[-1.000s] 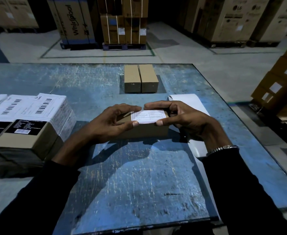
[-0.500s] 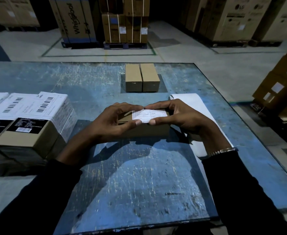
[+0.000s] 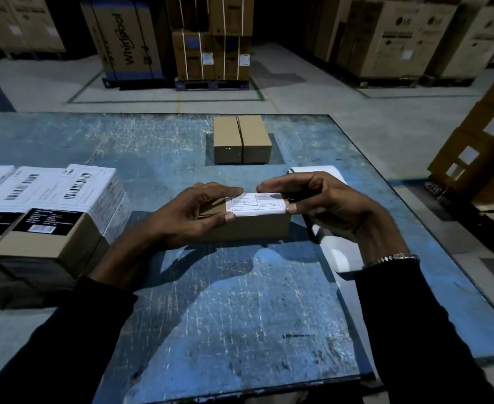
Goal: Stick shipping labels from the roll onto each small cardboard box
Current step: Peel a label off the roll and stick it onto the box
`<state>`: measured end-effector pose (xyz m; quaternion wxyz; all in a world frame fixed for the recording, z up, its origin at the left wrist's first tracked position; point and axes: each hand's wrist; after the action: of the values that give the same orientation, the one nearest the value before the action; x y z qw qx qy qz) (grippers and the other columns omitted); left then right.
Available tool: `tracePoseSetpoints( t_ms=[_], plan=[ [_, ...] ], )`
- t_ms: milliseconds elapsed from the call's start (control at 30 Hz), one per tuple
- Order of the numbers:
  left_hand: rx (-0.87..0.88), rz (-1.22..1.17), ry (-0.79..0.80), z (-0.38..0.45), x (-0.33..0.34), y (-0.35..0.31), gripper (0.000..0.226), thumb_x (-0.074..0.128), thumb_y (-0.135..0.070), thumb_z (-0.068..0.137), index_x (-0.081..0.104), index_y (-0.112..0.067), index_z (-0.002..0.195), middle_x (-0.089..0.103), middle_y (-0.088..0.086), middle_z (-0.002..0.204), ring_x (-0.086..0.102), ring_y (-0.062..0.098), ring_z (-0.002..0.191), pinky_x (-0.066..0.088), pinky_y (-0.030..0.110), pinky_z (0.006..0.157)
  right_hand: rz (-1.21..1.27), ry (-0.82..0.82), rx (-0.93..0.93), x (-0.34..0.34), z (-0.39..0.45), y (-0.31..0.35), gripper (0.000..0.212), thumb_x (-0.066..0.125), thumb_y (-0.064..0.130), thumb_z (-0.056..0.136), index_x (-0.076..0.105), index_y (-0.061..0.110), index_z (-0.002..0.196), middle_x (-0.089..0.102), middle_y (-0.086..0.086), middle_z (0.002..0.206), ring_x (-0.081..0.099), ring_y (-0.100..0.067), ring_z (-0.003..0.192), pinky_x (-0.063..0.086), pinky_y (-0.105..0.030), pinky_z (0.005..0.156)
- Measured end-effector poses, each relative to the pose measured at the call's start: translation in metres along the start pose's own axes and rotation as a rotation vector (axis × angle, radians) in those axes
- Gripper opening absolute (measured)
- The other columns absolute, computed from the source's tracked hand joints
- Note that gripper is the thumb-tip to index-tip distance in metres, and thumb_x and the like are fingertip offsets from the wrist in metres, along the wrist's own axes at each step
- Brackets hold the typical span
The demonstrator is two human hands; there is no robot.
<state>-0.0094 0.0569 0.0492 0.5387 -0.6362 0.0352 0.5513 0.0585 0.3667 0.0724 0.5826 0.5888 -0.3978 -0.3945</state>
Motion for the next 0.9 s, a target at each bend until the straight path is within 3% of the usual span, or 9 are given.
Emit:
tracePoseSetpoints(
  t_ms=[100,167,300,433,533,633,700,800,900],
  plan=[
    [-0.01,0.005,-0.001,0.0,0.0,-0.001,0.065,0.056,-0.069,0.089,0.055,-0.043,0.149,0.06,-0.021,0.143,0.052,0.006,0.133,0.045,0.024,0.11,0.07,-0.108,0.015,0.001,0.007,-0.004,0.049,0.052,-0.014,0.098,0.062,0.001,0.143,0.068,-0.016,0.142,0.061,-0.032,0.138,0.059,-0.027,0.095],
    [-0.018,0.008,0.001,0.001,0.0,-0.002,0.064,0.058,-0.067,0.09,0.055,-0.043,0.149,0.059,-0.023,0.142,0.051,0.005,0.133,0.044,0.021,0.109,0.044,-0.148,0.044,0.003,0.01,-0.005,0.042,0.058,-0.001,0.104,0.062,0.007,0.145,0.072,-0.011,0.137,0.066,-0.028,0.132,0.059,-0.027,0.095],
    [-0.025,-0.012,-0.017,0.001,0.0,-0.001,0.058,0.063,-0.06,0.091,0.058,-0.043,0.146,0.061,-0.023,0.141,0.053,0.004,0.133,0.046,0.027,0.111,0.02,-0.159,0.113,0.008,0.007,-0.004,0.04,0.06,-0.007,0.102,0.064,0.002,0.14,0.079,0.0,0.089,0.07,-0.002,0.067,0.052,-0.011,0.056],
    [-0.019,-0.017,-0.02,0.0,0.0,0.0,0.061,0.06,-0.067,0.088,0.058,-0.046,0.145,0.062,-0.023,0.14,0.055,0.005,0.133,0.049,0.035,0.113,0.126,-0.217,0.143,0.01,0.013,-0.01,0.041,0.069,0.0,0.096,0.07,0.007,0.137,0.076,-0.015,0.129,0.07,-0.028,0.123,0.063,-0.027,0.094],
    [-0.012,-0.01,-0.041,0.0,0.001,0.002,0.062,0.06,-0.068,0.089,0.059,-0.043,0.146,0.064,-0.02,0.141,0.057,0.008,0.132,0.05,0.043,0.113,0.147,-0.34,0.164,0.016,0.018,-0.01,0.037,0.065,-0.004,0.099,0.075,0.011,0.132,0.078,-0.014,0.124,0.071,-0.028,0.121,0.063,-0.026,0.083],
    [-0.011,-0.001,-0.045,0.0,0.002,0.001,0.062,0.059,-0.068,0.089,0.058,-0.044,0.146,0.065,-0.019,0.14,0.057,0.009,0.131,0.05,0.044,0.111,0.114,-0.399,0.143,0.022,0.019,-0.009,0.036,0.062,-0.003,0.101,0.077,0.015,0.129,0.08,-0.012,0.119,0.074,-0.032,0.118,0.052,-0.042,0.105],
    [-0.01,0.0,-0.049,0.0,0.002,0.001,0.062,0.058,-0.068,0.089,0.059,-0.042,0.146,0.065,-0.017,0.141,0.057,0.011,0.13,0.051,0.045,0.111,0.084,-0.428,0.139,0.023,0.021,-0.008,0.035,0.059,-0.001,0.103,0.077,0.016,0.128,0.08,-0.014,0.116,0.076,-0.032,0.113,0.053,-0.04,0.1],
    [-0.006,-0.003,-0.051,0.001,0.003,0.003,0.067,0.06,-0.067,0.089,0.06,-0.036,0.149,0.065,-0.016,0.142,0.058,0.011,0.131,0.051,0.046,0.111,0.109,-0.458,0.161,0.025,0.021,-0.004,0.03,0.055,0.011,0.11,0.074,0.014,0.133,0.08,-0.017,0.114,0.078,-0.021,0.091,0.054,-0.016,0.061],
    [-0.011,-0.004,-0.05,0.001,0.002,0.003,0.067,0.06,-0.067,0.088,0.061,-0.037,0.148,0.065,-0.018,0.141,0.057,0.007,0.13,0.05,0.042,0.111,0.108,-0.449,0.174,0.027,0.021,-0.006,0.028,0.067,0.024,0.105,0.076,0.022,0.132,0.081,-0.011,0.11,0.075,-0.012,0.083,0.052,-0.018,0.064]
  ],
)
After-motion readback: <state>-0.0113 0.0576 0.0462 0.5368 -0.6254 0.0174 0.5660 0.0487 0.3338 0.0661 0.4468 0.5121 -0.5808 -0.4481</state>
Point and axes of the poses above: each hand's wrist, its own z-axis towards the middle knuckle, its own x-axis out of the palm, y = z × x
